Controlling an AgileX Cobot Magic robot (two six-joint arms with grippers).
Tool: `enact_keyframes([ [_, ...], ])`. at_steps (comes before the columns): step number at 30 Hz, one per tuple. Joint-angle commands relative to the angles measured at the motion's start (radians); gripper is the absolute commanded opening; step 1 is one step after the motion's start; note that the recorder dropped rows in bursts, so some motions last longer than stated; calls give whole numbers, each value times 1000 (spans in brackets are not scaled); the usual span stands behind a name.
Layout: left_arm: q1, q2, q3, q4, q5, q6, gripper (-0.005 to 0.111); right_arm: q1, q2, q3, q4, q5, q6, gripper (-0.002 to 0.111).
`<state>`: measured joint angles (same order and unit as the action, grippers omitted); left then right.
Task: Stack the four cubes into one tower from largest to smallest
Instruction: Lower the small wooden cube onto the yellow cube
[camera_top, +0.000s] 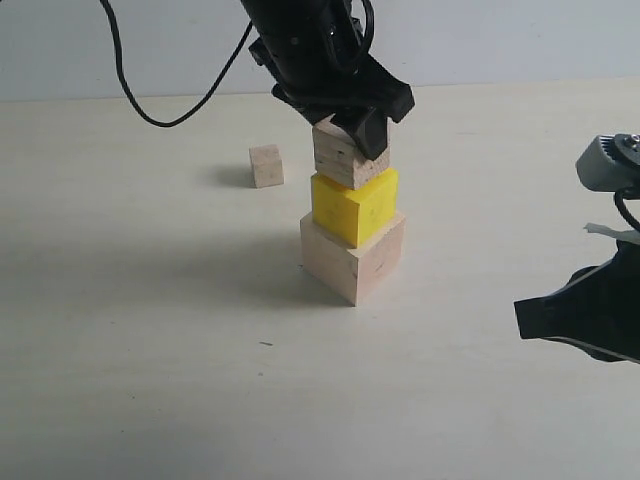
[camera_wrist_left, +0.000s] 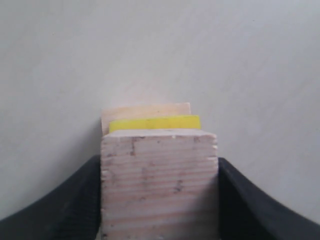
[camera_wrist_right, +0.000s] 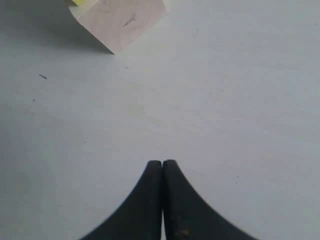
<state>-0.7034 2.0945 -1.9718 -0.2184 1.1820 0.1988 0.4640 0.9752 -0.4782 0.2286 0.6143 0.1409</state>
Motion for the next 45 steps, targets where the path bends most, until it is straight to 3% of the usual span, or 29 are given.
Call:
enact_keyframes([
  [1, -5, -5, -8, -8, -9, -9, 0, 2, 2, -9, -4, -18, -10, 0],
  [45, -5, 21, -8, -14, -5, -23, 0, 2, 2, -9, -4, -18, -10, 0],
])
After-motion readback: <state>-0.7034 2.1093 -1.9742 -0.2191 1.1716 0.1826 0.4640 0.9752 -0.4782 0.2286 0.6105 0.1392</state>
